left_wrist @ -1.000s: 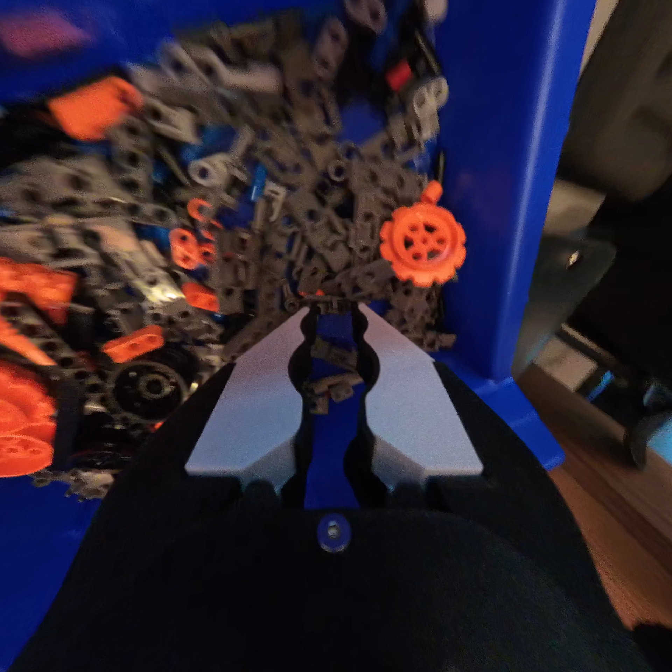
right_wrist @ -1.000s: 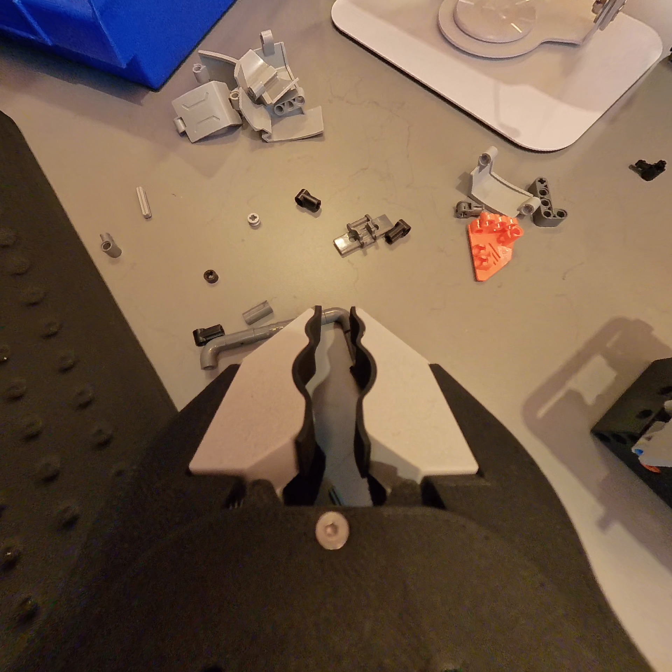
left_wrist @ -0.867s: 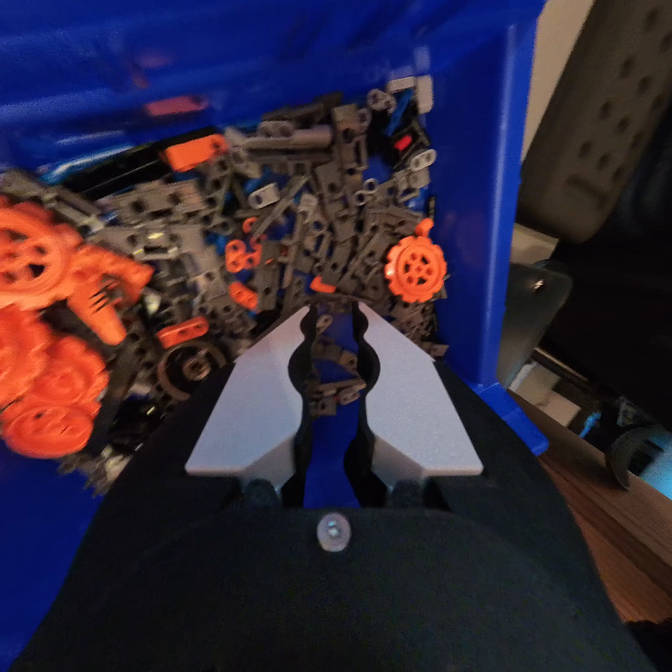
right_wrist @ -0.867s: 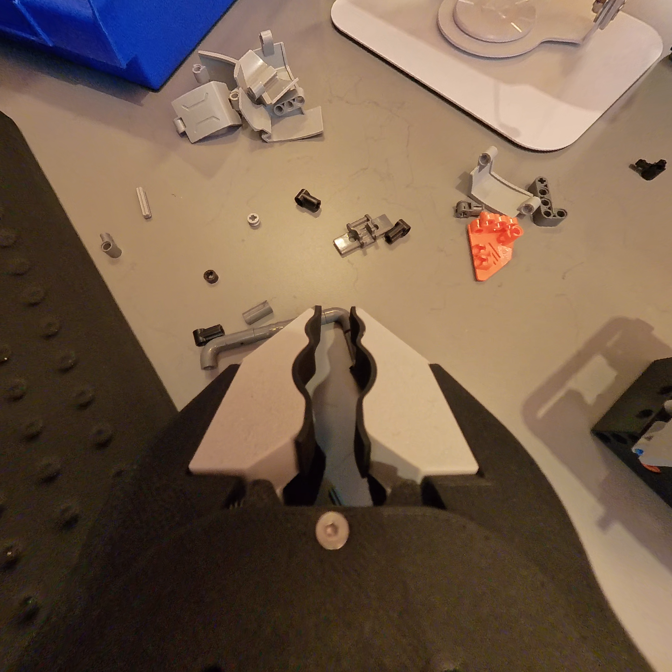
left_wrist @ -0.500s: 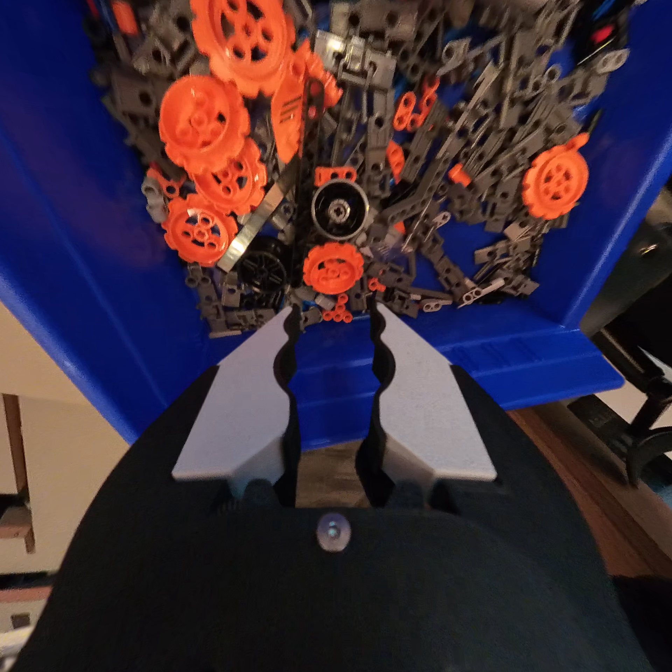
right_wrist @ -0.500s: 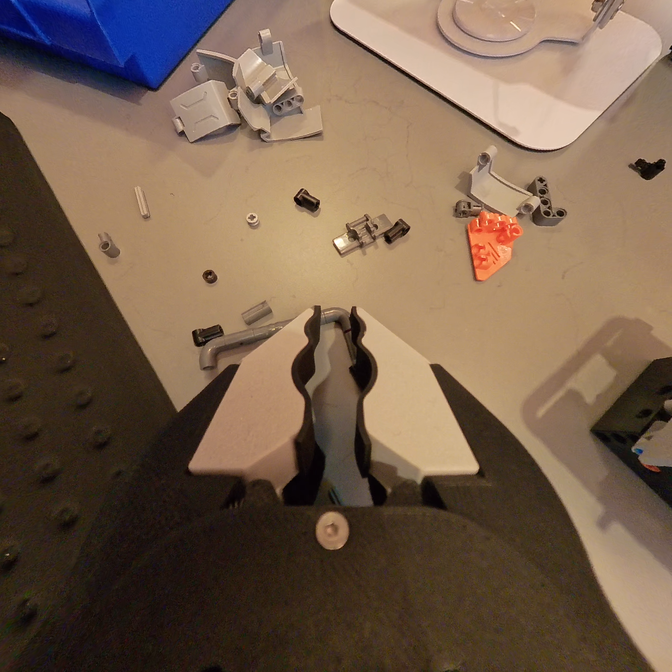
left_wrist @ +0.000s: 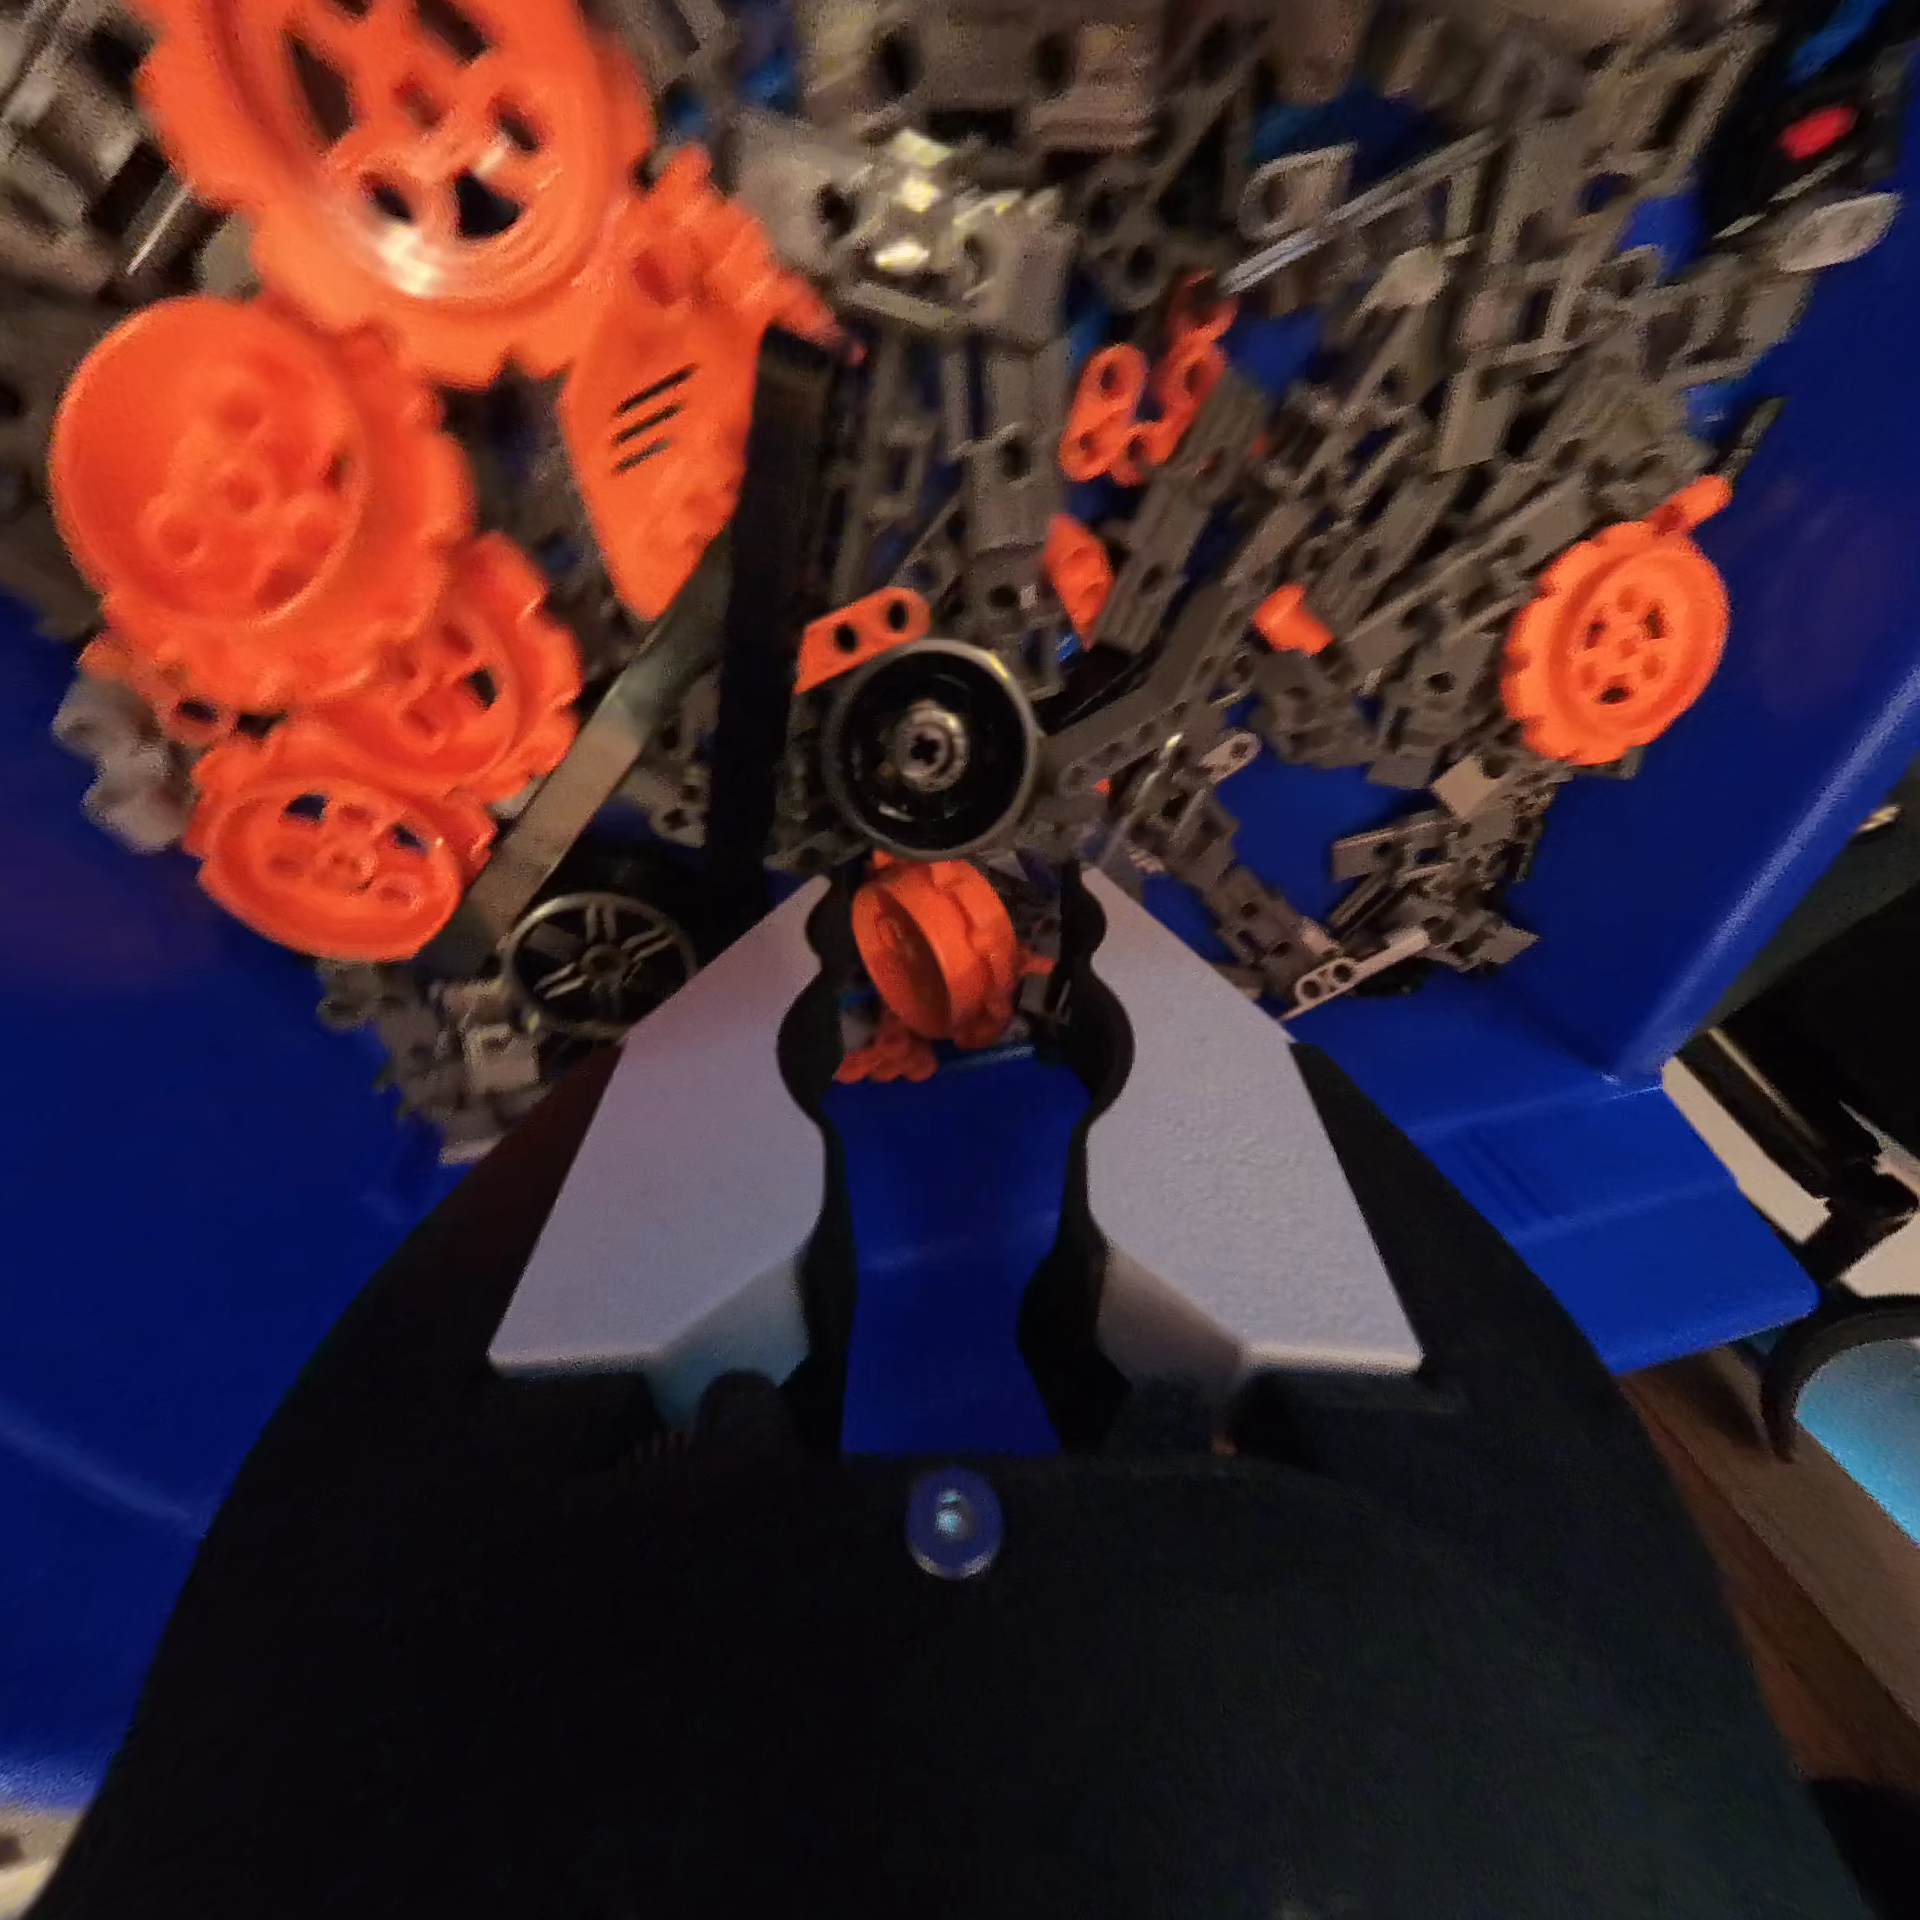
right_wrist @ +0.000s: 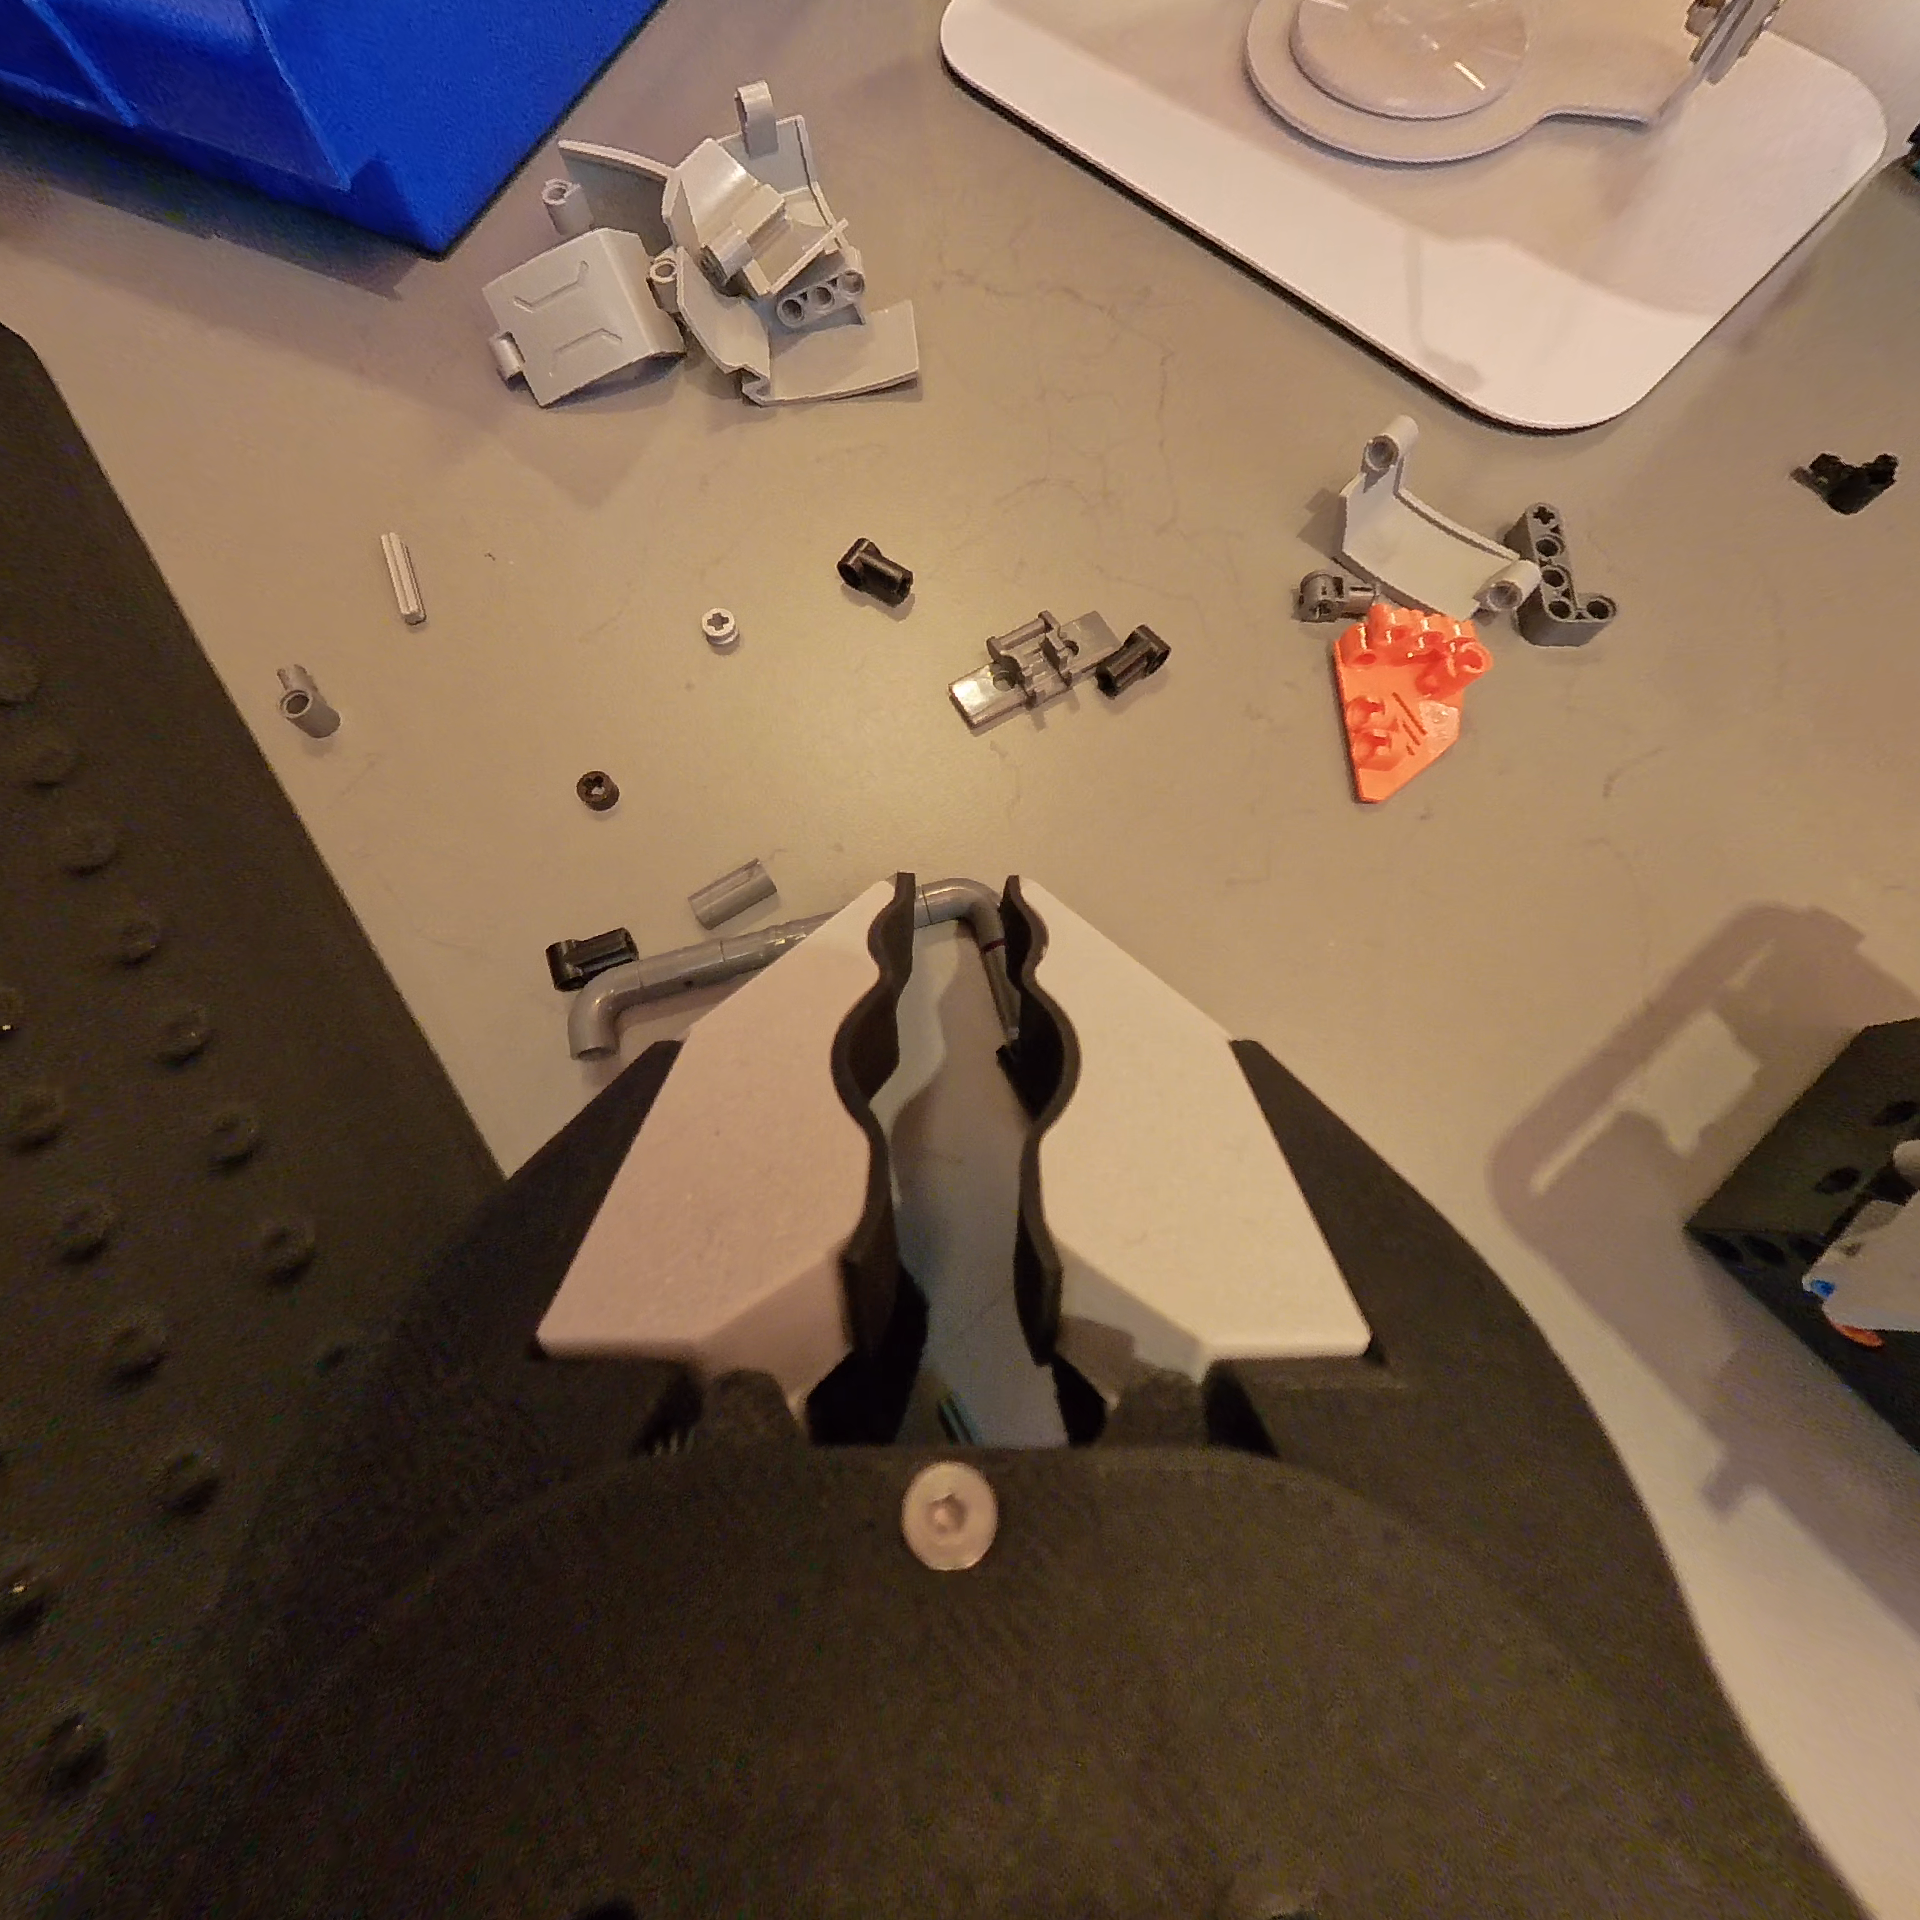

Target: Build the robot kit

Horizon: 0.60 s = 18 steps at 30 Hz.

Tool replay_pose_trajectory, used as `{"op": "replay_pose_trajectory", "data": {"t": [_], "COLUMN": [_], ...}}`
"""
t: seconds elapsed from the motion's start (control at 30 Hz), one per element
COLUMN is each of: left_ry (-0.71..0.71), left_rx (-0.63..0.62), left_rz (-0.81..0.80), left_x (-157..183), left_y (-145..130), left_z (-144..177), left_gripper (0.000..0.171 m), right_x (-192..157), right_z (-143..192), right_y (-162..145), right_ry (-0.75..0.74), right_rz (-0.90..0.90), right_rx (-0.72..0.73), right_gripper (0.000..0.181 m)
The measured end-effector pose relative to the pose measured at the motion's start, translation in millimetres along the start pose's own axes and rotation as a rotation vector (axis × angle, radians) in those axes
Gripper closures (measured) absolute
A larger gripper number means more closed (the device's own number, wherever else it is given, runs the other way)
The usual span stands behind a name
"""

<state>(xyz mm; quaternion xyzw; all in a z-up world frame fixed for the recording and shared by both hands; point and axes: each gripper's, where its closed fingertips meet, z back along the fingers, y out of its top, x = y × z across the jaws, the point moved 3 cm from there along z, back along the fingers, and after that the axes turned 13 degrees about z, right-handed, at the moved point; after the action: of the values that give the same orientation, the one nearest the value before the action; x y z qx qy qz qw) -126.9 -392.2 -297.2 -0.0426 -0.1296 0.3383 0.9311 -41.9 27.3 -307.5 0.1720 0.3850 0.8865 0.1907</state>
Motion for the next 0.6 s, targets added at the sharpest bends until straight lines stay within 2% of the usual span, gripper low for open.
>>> {"op": "replay_pose_trajectory", "data": {"t": [0.07, 0.17, 0.2, 0.3, 0.43, 0.5, 0.6], "left_ry": [-0.030, -0.186, -0.197, -0.204, -0.043, -0.013, -0.001], "left_rx": [-0.002, -0.025, -0.023, 0.105, 0.227, 0.261, 0.247], "left_rz": [-0.047, -0.116, -0.146, -0.082, 0.038, 0.063, 0.089], "left_x": [15, 45, 47, 29, -25, -37, -43], "left_y": [1, -3, -6, -2, -6, -6, -5], "left_z": [-5, -11, -7, 28, 72, 80, 72], "left_gripper": [0.133, 0.137, 0.140, 0.141, 0.137, 0.137, 0.137], "right_x": [0, 0, 0, 1, 1, 1, 1], "right_z": [0, 0, 0, 0, 0, -1, 0], "right_y": [0, 0, 0, 0, 0, 0, 0], "right_ry": [0.000, 0.004, 0.005, 0.007, 0.009, 0.009, 0.007], "right_rz": [-0.001, -0.006, -0.007, -0.010, -0.014, -0.016, -0.018], "right_rx": [0.000, 0.001, 0.001, 0.002, 0.003, 0.003, 0.002], "right_gripper": [0.167, 0.167, 0.167, 0.167, 0.166, 0.166, 0.165]}}
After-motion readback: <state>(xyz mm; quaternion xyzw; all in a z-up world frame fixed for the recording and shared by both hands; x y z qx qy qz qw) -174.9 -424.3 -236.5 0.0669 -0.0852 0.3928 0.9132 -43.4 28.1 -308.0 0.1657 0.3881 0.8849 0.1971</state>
